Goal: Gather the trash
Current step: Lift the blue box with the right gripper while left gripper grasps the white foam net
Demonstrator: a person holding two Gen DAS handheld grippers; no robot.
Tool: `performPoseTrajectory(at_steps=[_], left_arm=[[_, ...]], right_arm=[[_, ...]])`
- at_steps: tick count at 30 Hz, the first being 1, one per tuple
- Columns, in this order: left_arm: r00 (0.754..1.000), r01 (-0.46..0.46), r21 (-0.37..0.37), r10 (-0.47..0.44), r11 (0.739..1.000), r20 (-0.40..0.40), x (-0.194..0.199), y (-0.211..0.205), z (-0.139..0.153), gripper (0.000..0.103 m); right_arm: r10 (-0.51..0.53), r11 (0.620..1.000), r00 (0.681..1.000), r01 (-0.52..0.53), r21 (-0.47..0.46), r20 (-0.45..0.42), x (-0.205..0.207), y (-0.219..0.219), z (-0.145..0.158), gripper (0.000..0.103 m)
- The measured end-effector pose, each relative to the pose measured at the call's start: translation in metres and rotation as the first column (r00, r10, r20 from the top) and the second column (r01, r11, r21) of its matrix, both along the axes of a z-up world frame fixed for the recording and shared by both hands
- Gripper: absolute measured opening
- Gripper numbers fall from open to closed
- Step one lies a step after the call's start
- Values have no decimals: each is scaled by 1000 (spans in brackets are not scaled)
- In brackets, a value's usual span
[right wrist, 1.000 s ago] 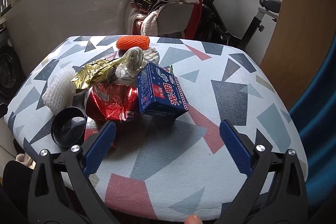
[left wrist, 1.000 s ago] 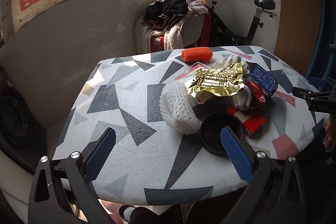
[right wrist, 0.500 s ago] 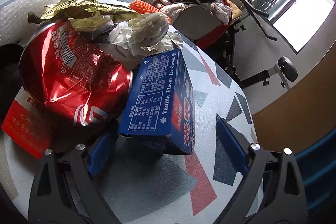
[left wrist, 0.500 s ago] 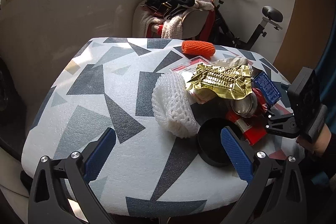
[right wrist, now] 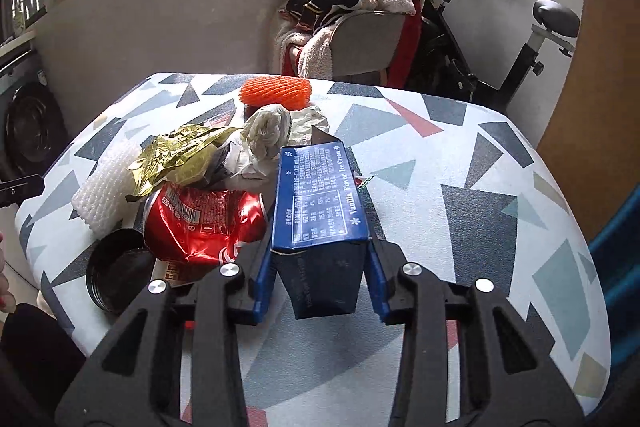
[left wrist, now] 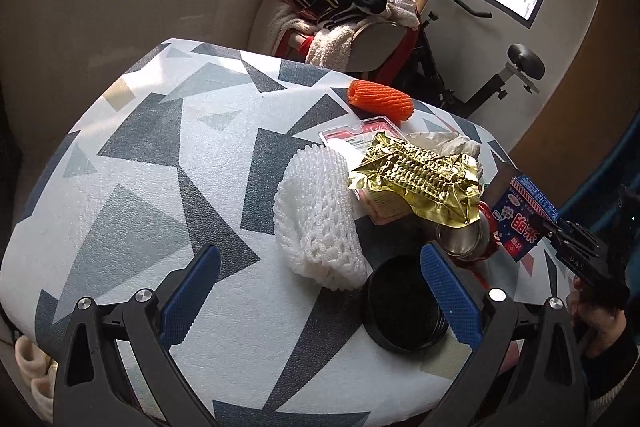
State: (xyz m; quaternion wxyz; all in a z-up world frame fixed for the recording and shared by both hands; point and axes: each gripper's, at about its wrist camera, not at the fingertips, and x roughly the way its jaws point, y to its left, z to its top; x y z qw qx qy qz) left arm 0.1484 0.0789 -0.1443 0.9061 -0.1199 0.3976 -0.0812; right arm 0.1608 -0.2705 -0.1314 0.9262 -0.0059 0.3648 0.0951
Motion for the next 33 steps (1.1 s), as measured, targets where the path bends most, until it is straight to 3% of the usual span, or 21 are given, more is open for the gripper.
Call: performPoseTrajectory(at_steps=[2,8,11,12,14,15,16,22,26,33], left_arm=[[1000,-6,-36,5,999,-25,9,2,-4,98],[991,-48,-147,28,988,-134,47,8,-26,93],[985,-65,-146,39,987,-171,66,8,-39,88],[983,-65,-140,39,988,-180,71,8,-43,82],[980,-53,-130,27,990,-199,77,6,-52,52],[977,-54,-126,27,991,-211,77,6,-56,42],[980,-53,-145,24,988,-196,75,7,-56,39],[992,-14,-106,1,994,-130,58,5,-41,36],[997,-25,-77,19,997,-72,43,6,-19,36],[999,26,-38,-26,999,19,0,-5,16,36]], right_arm=[[-21,999,1000,21,49,-14,-5,-4,-2,40],[-56,997,998,59,59,-39,-13,-6,-12,40],[-72,994,996,76,75,-52,-14,-11,-16,40],[-76,994,996,80,79,-54,-14,-12,-17,40],[-82,993,995,88,84,-62,-15,-14,-20,40],[-85,992,994,90,88,-65,-15,-15,-20,40],[-85,992,994,91,92,-67,-16,-15,-20,40],[-100,992,994,103,76,-47,-19,-13,-11,40],[-116,992,993,116,55,4,-29,-9,7,40],[-116,992,992,113,54,56,-55,-8,35,40]])
